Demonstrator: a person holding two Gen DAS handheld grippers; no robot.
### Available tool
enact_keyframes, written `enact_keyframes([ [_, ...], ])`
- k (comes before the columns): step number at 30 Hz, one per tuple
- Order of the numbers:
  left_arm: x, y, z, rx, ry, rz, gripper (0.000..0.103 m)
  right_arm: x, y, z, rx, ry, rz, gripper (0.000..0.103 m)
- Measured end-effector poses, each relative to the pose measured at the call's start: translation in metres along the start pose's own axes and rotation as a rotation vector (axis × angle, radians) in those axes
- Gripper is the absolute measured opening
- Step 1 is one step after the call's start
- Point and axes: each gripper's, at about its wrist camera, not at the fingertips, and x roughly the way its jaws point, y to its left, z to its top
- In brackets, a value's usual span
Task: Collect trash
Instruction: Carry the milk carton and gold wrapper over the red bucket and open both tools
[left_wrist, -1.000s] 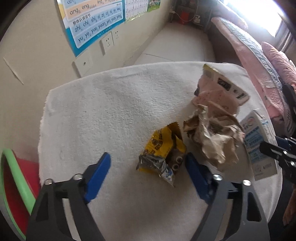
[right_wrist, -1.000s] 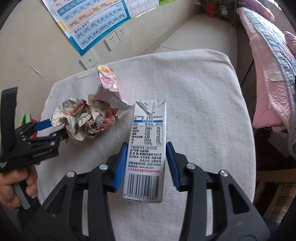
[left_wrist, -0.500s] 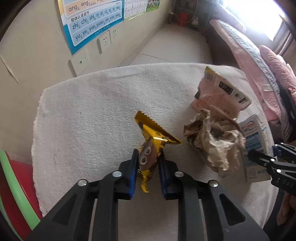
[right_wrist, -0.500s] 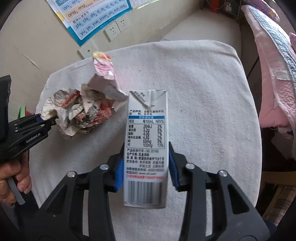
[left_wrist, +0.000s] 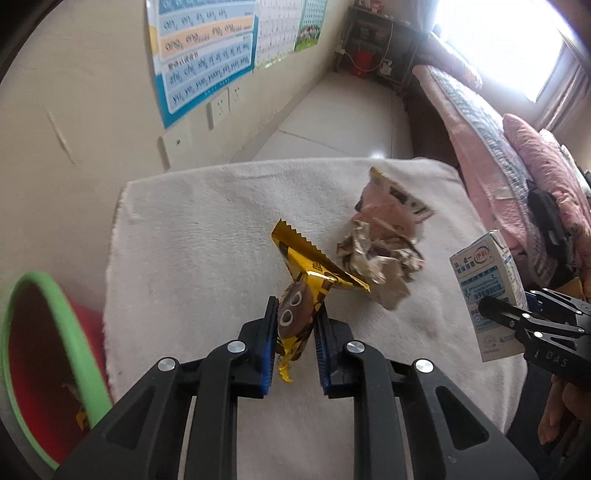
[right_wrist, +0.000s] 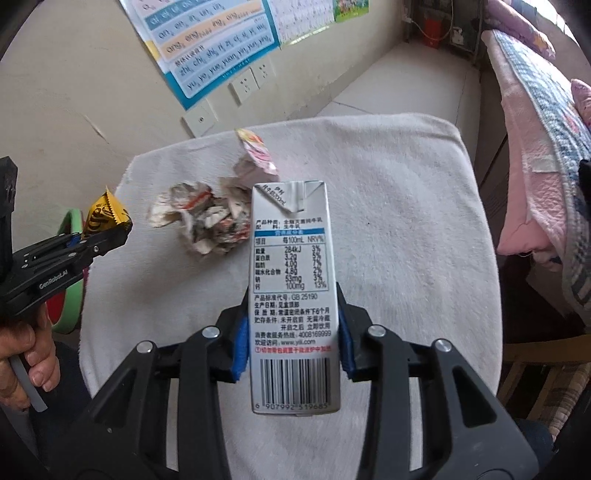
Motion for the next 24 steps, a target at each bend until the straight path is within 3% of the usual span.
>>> enact_keyframes([
  [15,-0.083,0.0,-0.046,-0.034,-0.096,0.015,0.016,-0.062,0.03,-0.014,-0.073,-0.101,0.027,0.037],
  [24,-0.12,0.027,-0.065,-0.097,-0.152,0.026,0.017,-0.086,0.074,-0.01,-0.162,-0.148,0.062,0.037],
])
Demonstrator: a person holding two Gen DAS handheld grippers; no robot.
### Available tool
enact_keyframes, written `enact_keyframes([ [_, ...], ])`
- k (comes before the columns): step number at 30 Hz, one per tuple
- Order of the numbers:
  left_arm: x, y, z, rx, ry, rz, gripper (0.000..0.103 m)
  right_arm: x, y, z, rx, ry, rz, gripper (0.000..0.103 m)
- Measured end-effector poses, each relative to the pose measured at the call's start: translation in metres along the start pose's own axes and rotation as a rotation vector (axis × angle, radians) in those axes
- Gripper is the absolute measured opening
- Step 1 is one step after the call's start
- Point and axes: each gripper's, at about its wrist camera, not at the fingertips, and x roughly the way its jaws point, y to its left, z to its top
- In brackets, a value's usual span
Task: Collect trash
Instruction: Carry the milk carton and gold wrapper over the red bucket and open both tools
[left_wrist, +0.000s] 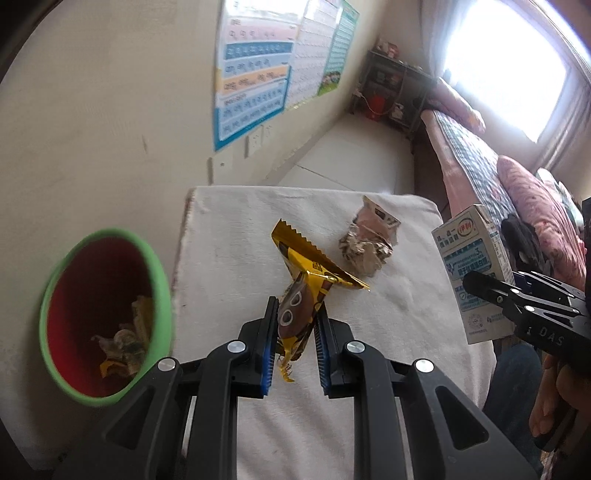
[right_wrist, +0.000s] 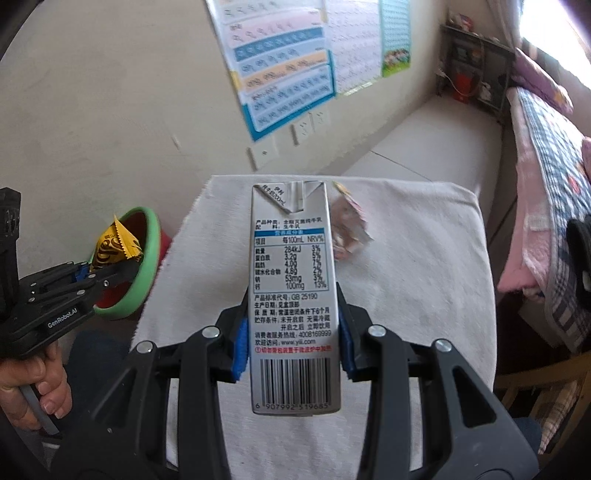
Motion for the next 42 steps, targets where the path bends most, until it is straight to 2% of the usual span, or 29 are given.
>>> enact_keyframes([
  [13,-0.049,0.075,-0.007,-0.117,-0.076,0.059,0.017,0.011,0.099,0.033,-0.164,-0.022,0.102,0.037],
  [22,-0.071,0.136,-0.012,-0.202,-0.109,0.104,0.017,0.034,0.173,0.044,-0.284,0.001,0.197,0.037],
  [26,-0.077,0.161,-0.015,-0.244,-0.118,0.102,0.017,0.05,0.201,0.047,-0.32,0.023,0.229,0.037],
  [34,-0.084,0.203,-0.02,-0.305,-0.125,0.114,0.017,0.074,0.25,0.055,-0.374,0.047,0.291,0.037],
  [42,-0.074,0.224,-0.016,-0.327,-0.11,0.112,0.018,0.11,0.27,0.05,-0.407,0.095,0.293,0.037],
])
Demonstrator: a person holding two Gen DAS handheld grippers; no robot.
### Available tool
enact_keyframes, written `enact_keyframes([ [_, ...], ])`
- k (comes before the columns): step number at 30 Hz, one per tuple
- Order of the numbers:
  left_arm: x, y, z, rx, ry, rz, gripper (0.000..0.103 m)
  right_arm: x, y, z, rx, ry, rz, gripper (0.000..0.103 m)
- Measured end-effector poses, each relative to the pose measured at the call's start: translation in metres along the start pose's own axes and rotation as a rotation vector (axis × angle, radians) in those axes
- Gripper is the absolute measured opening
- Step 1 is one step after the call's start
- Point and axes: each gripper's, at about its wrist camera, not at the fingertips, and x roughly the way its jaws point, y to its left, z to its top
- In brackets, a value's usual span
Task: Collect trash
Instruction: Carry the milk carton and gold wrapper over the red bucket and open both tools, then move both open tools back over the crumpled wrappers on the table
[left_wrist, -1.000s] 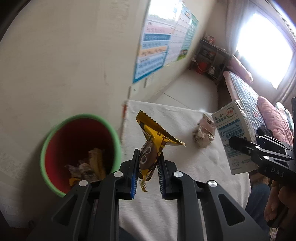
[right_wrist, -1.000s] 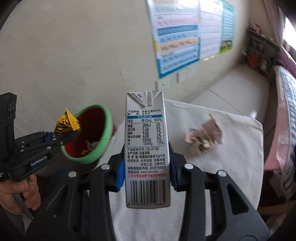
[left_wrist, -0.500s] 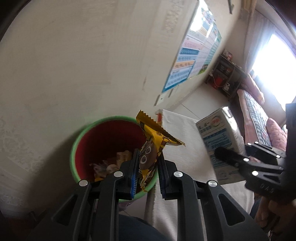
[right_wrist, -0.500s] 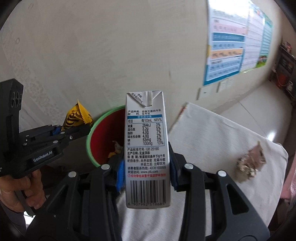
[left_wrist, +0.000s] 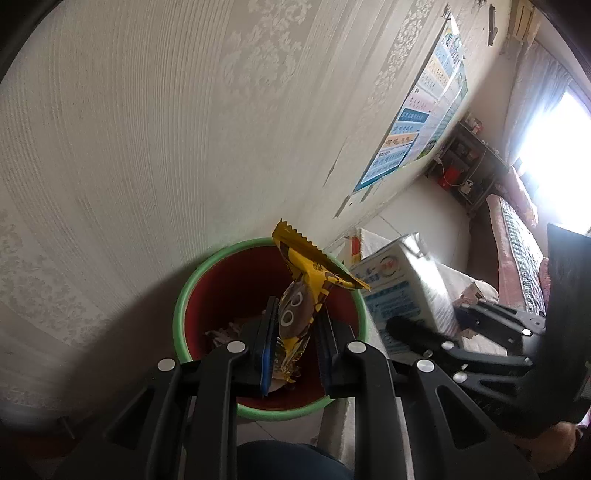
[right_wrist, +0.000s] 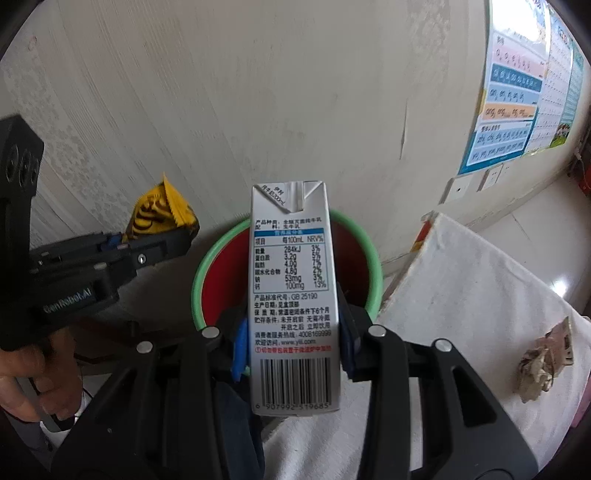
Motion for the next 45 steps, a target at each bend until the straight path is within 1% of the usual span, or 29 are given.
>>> enact_keyframes([
  [4,0.01,0.003,0.0,-0.002,0.018,-0.006,0.018,0.015,-0.002,-0.002,0.008,0.024,0.0,0.037],
  [15,0.041,0.014,0.002,-0.026,0.062,0.013,0.019,0.047,0.007,-0.008,-0.011,0.09,0.004,0.038],
  [16,0.043,0.016,0.001,-0.029,0.066,0.017,0.028,0.05,0.007,-0.009,-0.009,0.097,0.006,0.038],
  [17,0.044,0.017,0.001,-0.035,0.066,0.021,0.037,0.053,0.006,-0.009,-0.01,0.105,0.007,0.041],
  [18,0.044,0.018,0.001,-0.044,0.06,0.02,0.061,0.055,0.007,-0.009,-0.013,0.11,0.005,0.054],
  [19,0.042,0.02,0.0,-0.054,0.045,0.016,0.076,0.054,0.007,-0.01,-0.016,0.108,-0.004,0.058],
  [20,0.04,0.021,-0.001,-0.061,0.031,0.016,0.078,0.054,0.007,-0.009,-0.015,0.104,-0.011,0.066],
  [22,0.037,0.022,-0.001,-0.068,0.021,0.016,0.083,0.051,0.005,-0.008,-0.016,0.097,-0.019,0.069],
  [24,0.033,0.021,0.0,-0.078,0.007,0.019,0.089,0.048,0.004,-0.007,-0.012,0.095,-0.024,0.076],
  [25,0.032,0.02,0.0,-0.078,0.001,0.019,0.091,0.044,0.003,-0.007,-0.009,0.09,-0.027,0.077],
  [30,0.019,0.009,0.001,-0.068,-0.027,0.017,0.095,0.019,-0.005,-0.01,0.01,0.063,-0.043,0.084],
  [34,0.011,-0.011,0.0,-0.045,-0.039,0.007,0.095,-0.007,-0.015,-0.018,0.02,0.031,-0.06,0.086],
  [40,0.0,-0.055,-0.008,0.011,-0.046,-0.023,0.095,-0.053,-0.045,-0.04,0.073,-0.012,-0.104,0.089],
  [45,-0.005,-0.106,-0.014,0.087,-0.041,-0.064,0.095,-0.097,-0.084,-0.065,0.134,-0.05,-0.159,0.091],
])
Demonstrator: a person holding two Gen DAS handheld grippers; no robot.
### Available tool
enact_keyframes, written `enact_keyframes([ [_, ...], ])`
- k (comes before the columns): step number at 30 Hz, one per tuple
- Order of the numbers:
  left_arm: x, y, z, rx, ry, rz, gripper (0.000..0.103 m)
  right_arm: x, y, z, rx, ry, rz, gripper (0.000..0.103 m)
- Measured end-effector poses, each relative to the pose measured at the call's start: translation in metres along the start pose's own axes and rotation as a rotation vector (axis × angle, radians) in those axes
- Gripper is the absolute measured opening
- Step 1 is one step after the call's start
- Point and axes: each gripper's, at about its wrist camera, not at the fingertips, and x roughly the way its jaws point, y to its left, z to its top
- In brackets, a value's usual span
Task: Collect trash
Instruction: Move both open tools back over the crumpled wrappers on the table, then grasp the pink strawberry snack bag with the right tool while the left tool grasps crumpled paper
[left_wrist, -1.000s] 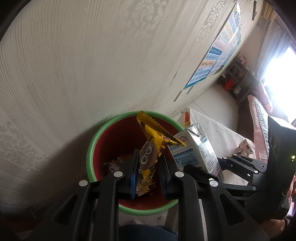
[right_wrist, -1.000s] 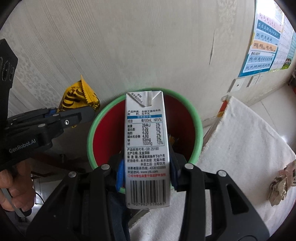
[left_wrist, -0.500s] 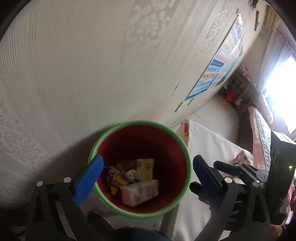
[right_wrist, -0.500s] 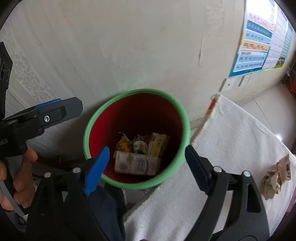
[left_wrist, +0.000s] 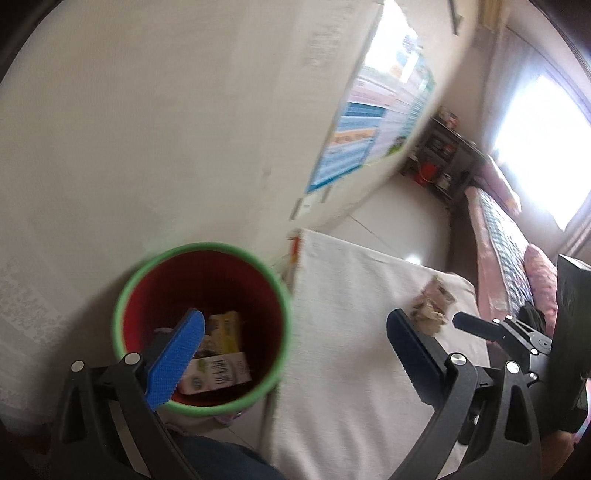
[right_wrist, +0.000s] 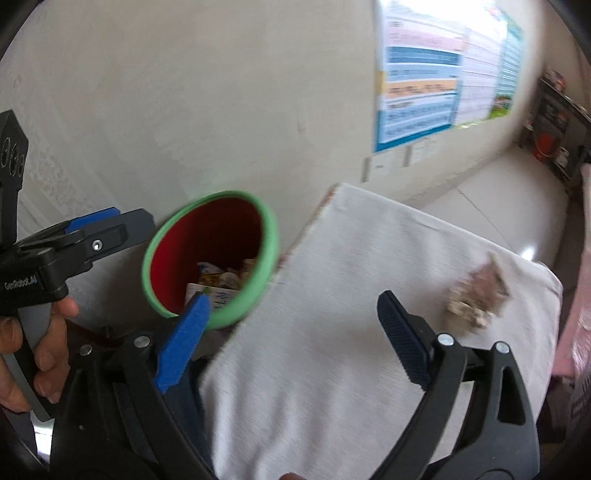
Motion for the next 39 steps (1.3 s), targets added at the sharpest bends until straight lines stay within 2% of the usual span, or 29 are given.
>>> enact_keyframes([
  [11,0.017,-0.124,-0.003,0.162,0.02,-0.104,0.095,-0.065,-0.12,-0.038,0.176,-0.063,-0.137,0.091],
  [19,0.038,-0.174,-0.013,0.21,0.065,-0.142,0.095,-0.087,-0.176,-0.061,0.246,-0.07,-0.202,0.091],
  [30,0.091,-0.2,-0.026,0.23,0.167,-0.161,0.095,-0.054,-0.214,-0.06,0.273,-0.021,-0.194,0.091],
  [39,0.163,-0.193,-0.032,0.12,0.27,-0.172,0.094,-0.001,-0.238,-0.048,0.297,0.031,-0.165,0.091],
])
